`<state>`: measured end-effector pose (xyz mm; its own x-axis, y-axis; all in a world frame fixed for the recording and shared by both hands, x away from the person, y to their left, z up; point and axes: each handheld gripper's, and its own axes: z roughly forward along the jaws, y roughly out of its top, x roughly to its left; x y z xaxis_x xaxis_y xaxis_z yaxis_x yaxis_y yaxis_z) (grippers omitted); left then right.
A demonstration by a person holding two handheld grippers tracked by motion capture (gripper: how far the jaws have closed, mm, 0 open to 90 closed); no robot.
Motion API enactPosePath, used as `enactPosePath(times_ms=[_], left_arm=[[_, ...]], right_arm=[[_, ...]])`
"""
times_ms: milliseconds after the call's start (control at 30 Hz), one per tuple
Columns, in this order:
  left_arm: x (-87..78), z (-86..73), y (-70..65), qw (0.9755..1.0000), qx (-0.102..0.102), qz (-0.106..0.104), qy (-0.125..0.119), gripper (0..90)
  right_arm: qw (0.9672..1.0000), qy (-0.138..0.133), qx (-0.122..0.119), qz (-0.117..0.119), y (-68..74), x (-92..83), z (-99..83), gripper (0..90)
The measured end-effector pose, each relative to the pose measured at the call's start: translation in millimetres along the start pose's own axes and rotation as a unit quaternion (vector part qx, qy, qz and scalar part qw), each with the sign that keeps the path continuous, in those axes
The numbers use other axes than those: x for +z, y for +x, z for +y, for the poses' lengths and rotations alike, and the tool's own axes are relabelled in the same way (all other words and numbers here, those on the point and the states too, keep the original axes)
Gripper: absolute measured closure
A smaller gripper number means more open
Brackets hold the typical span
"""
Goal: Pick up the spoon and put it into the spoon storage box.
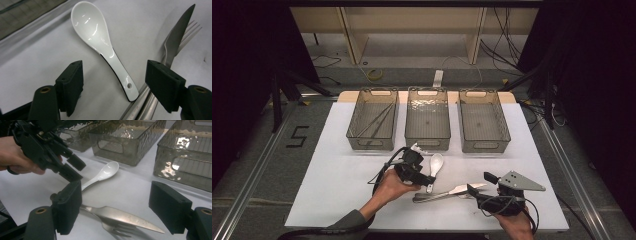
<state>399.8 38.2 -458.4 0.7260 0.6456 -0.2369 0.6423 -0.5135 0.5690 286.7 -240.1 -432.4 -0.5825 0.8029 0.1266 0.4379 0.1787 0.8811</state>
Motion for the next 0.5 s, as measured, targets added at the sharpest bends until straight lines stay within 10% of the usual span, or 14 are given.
enactPosePath(times_ms=[500], left_arm=[[21.5,14.1,-13.2,0.999,0.031,0.019,0.026,50.1]], right_arm=[[1.0,0.0,-0.001,0.001,0.4,-0.8,0.2,27.5]])
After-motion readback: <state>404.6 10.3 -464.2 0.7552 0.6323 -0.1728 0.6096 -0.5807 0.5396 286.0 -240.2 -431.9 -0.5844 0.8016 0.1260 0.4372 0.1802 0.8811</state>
